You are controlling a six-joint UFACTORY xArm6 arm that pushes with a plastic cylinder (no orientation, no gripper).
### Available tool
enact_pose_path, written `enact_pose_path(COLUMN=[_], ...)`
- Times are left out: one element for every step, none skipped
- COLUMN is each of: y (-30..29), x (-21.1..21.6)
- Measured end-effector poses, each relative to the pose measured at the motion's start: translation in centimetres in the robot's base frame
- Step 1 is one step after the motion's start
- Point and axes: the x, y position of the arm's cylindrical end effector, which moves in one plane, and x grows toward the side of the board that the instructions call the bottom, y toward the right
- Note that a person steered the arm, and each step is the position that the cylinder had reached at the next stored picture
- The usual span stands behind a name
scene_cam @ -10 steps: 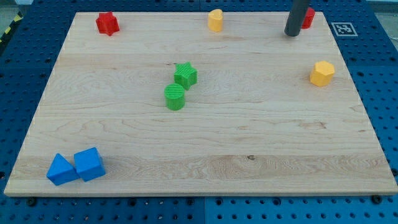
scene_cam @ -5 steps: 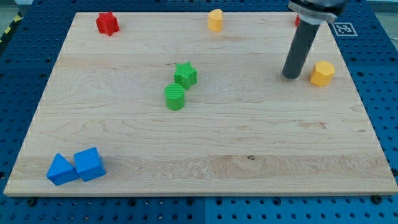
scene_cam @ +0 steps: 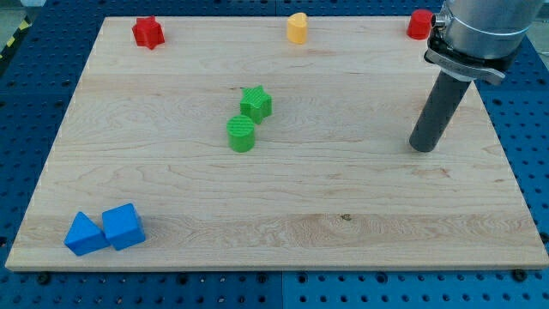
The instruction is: Slide the triangle to the center left
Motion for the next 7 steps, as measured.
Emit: enact_pose_path(y=[0.0,0.3,0.4,0.4,0.4,-0.4,-1.7], x=[0.2,3.1,6.7,10.4,13.8,15.0,14.9])
